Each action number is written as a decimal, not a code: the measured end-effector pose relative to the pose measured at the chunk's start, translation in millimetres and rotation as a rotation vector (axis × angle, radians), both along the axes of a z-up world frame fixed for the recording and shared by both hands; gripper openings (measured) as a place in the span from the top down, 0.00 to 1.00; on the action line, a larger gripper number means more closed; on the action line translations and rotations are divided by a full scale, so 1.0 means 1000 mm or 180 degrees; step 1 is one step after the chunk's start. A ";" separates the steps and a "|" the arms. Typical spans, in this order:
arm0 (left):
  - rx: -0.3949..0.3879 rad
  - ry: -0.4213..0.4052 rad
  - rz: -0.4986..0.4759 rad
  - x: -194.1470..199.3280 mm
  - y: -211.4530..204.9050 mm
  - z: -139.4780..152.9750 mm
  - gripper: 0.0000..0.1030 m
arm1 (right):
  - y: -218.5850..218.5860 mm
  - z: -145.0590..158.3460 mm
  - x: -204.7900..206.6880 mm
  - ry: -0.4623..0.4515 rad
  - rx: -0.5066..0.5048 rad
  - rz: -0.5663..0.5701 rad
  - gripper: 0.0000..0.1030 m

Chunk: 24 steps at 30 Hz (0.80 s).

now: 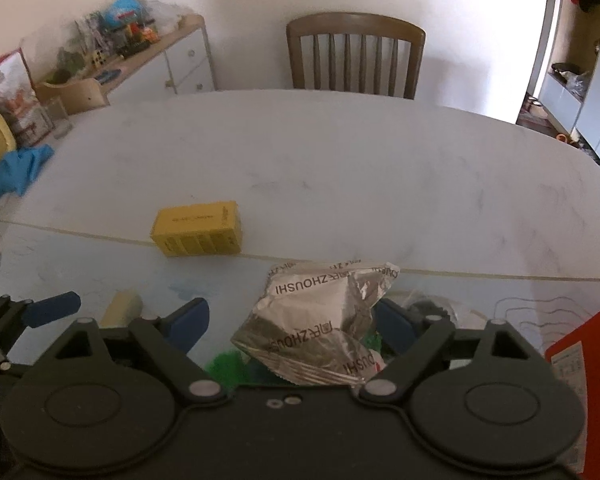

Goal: Organize objects
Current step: 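Grasp the cream cylinder with the left tool while the right tool grasps the silver snack bag, then carry cylinder and silver bag into the shoebox and open both tools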

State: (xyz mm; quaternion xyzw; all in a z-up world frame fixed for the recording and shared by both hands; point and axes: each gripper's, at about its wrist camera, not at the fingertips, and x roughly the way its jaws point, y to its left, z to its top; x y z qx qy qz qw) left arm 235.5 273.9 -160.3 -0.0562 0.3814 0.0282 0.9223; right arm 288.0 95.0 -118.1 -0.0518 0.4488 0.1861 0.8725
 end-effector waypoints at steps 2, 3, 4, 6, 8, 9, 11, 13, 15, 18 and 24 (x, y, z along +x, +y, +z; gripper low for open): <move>-0.0010 0.0033 0.0013 0.001 0.001 -0.002 0.28 | 0.002 -0.004 0.002 0.0033 -0.0028 -0.0004 0.21; -0.0006 0.0047 0.0017 0.001 0.000 -0.003 0.34 | 0.002 -0.004 0.002 0.0018 -0.0038 -0.0015 0.21; -0.0007 0.0051 0.0014 0.001 0.000 -0.004 0.37 | 0.002 -0.004 0.002 0.0010 -0.0047 -0.0014 0.22; 0.0000 0.0050 0.0028 0.002 -0.001 -0.004 0.42 | 0.002 -0.005 0.001 0.0007 -0.0060 -0.0013 0.25; 0.0036 0.0023 0.0049 0.001 -0.002 -0.002 0.48 | 0.002 -0.005 0.001 0.0002 -0.0075 -0.0014 0.30; 0.0054 0.0039 0.0049 0.002 -0.002 -0.003 0.56 | 0.001 -0.005 0.001 0.0008 -0.0089 -0.0011 0.34; 0.0088 0.0096 0.0047 0.004 -0.004 -0.004 0.65 | 0.001 -0.004 0.002 0.0014 -0.0079 0.0004 0.36; 0.0101 0.0117 0.0047 0.004 -0.004 -0.005 0.67 | 0.001 -0.002 0.001 0.0020 -0.0082 0.0032 0.44; 0.0122 0.0122 0.0045 0.004 -0.004 -0.005 0.73 | 0.001 -0.001 0.000 0.0016 -0.0083 0.0055 0.48; 0.0143 0.0133 0.0054 0.004 -0.005 -0.003 0.82 | 0.000 0.002 -0.003 0.0010 -0.0082 0.0086 0.57; 0.0119 0.0143 -0.0005 0.003 -0.005 -0.001 0.85 | -0.007 0.014 -0.010 -0.0015 0.0051 0.0171 0.79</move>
